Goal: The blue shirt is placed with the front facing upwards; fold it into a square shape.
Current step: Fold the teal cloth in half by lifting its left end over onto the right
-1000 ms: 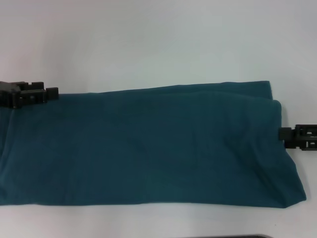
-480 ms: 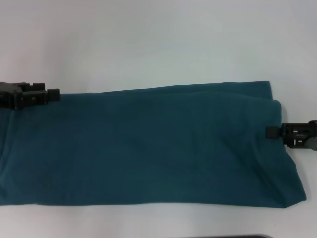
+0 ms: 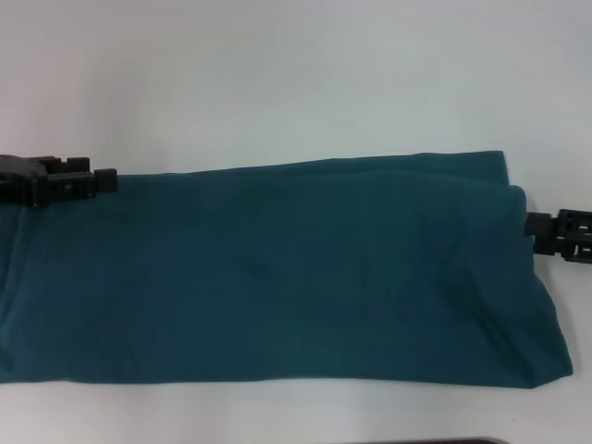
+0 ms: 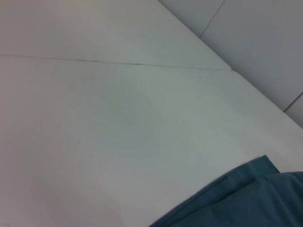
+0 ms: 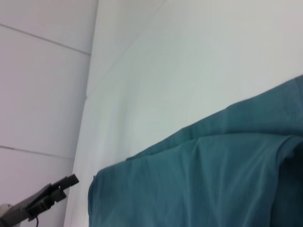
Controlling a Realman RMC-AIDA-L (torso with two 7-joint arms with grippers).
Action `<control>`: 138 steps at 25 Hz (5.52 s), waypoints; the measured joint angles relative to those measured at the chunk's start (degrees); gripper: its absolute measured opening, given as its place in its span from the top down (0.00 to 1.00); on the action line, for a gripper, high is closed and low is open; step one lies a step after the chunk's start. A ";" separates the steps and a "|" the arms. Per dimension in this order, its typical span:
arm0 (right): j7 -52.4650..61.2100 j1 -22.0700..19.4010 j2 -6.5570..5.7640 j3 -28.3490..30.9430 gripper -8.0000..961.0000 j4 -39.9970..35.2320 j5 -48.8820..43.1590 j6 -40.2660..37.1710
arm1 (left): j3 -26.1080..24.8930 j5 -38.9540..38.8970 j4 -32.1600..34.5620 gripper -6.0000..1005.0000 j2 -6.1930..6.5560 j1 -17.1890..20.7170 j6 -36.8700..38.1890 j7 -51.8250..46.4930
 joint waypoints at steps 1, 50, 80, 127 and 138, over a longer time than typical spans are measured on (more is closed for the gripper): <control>0.00 -0.32 -0.21 0.38 0.24 0.00 0.28 -0.13 | 0.01 0.00 0.00 0.34 0.00 0.00 0.00 0.02; 0.48 0.28 -3.00 -2.11 0.24 1.22 2.09 -1.62 | 0.13 0.00 1.50 0.34 0.00 -0.50 -1.26 0.25; -1.83 0.15 -3.34 -0.01 0.24 1.23 0.29 -2.37 | 0.22 0.01 2.23 0.34 0.09 -0.59 -2.39 0.24; -18.70 -0.17 1.17 -1.26 0.26 2.21 17.46 2.34 | 0.18 1.57 1.96 0.34 2.66 5.02 -7.40 -7.02; -17.99 0.64 1.31 -2.28 0.30 2.23 17.33 2.69 | 2.38 1.41 2.68 0.34 2.07 3.51 -7.30 -6.33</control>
